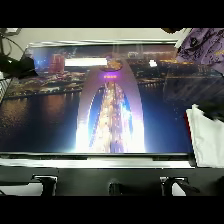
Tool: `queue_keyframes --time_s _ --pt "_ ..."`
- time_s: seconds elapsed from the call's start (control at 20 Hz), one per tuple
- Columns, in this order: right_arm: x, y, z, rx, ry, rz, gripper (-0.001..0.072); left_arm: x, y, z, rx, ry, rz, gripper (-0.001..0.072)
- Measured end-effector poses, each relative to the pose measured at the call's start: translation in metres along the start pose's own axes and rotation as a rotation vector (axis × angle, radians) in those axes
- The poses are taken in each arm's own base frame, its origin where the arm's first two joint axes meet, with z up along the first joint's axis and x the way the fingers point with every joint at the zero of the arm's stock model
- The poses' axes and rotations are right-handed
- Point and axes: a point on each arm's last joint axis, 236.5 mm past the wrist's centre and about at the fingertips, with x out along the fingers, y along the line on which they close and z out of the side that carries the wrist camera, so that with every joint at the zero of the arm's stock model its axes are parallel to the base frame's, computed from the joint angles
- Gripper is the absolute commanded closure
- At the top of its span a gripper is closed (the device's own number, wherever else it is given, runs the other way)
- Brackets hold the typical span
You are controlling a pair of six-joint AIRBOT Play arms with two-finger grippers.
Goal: Fold the clothes and pants, and hang the long-sleeved shirts on hangers.
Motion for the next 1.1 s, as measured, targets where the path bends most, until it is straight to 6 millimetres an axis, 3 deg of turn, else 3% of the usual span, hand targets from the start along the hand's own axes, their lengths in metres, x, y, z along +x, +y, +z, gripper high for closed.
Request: queue_keyframes --time_s 0.1,0.2,0.3,0.4,0.6,1.1 --pt "-0.009 0.081 -0.001 -0.18 -0.062 0.153 0.0679 -0.016 -0.007 -0.004 0.045 -0.048 0.014 0.0684" --pt "-0.024 0.148 -0.016 -0.326 -0.104 0.28 0.0679 -0.025 -0.013 -0.02 0.083 -0.056 0.03 0.0684" --pt "-0.04 0.197 -0.038 -0.445 -0.123 0.373 0.0679 -0.03 -0.024 -0.04 0.118 -0.054 0.028 0.0684" --pt "-0.052 0.227 -0.059 -0.52 -0.125 0.435 0.0679 -0.033 -0.034 -0.056 0.15 -0.059 0.02 0.0682" --pt "-0.061 0.246 -0.072 -0.592 -0.146 0.466 0.0679 -0.036 -0.046 -0.073 0.19 -0.054 0.007 0.0681" --pt "-0.061 0.248 -0.07 -0.64 -0.178 0.443 0.0679 -0.036 -0.05 -0.082 0.207 -0.038 0.005 0.0681"
